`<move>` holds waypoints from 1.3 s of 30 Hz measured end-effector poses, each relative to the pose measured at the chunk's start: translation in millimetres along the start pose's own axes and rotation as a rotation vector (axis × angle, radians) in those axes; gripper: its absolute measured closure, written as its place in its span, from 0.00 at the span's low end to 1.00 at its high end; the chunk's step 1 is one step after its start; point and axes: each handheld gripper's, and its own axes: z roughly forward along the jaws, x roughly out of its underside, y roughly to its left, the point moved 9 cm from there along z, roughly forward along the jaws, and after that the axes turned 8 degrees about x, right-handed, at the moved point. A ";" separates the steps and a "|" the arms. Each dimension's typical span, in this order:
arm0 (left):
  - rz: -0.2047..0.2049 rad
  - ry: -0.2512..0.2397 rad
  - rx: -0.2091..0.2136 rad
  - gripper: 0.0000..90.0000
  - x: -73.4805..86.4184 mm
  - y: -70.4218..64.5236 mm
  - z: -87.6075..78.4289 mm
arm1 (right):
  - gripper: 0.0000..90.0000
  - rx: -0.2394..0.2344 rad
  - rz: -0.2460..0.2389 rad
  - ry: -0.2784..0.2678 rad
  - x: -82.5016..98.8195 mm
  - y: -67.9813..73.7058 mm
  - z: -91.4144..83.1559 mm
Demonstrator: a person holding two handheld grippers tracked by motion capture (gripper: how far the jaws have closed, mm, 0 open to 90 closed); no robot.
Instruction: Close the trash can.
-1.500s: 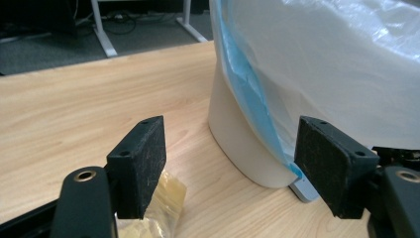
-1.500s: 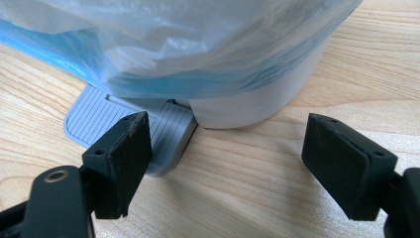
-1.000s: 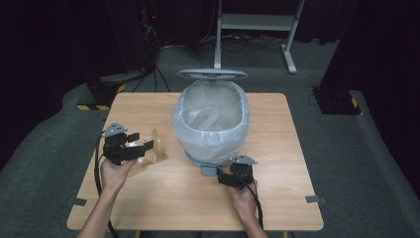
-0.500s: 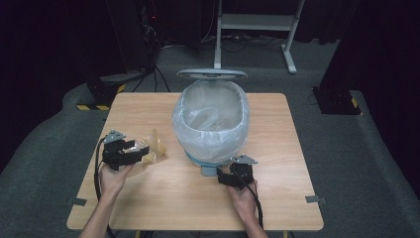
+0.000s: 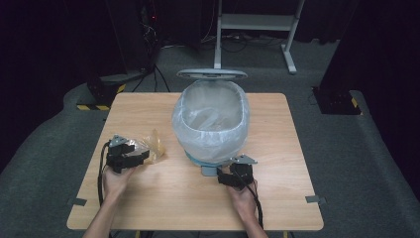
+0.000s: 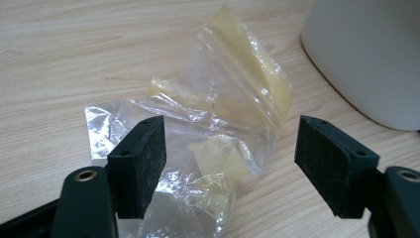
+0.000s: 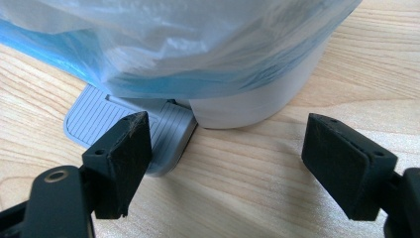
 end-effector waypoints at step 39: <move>-0.002 0.111 -0.062 0.38 36.2 18.3 36.7 | 0.22 -0.011 0.013 0.003 0.1 -0.2 0.1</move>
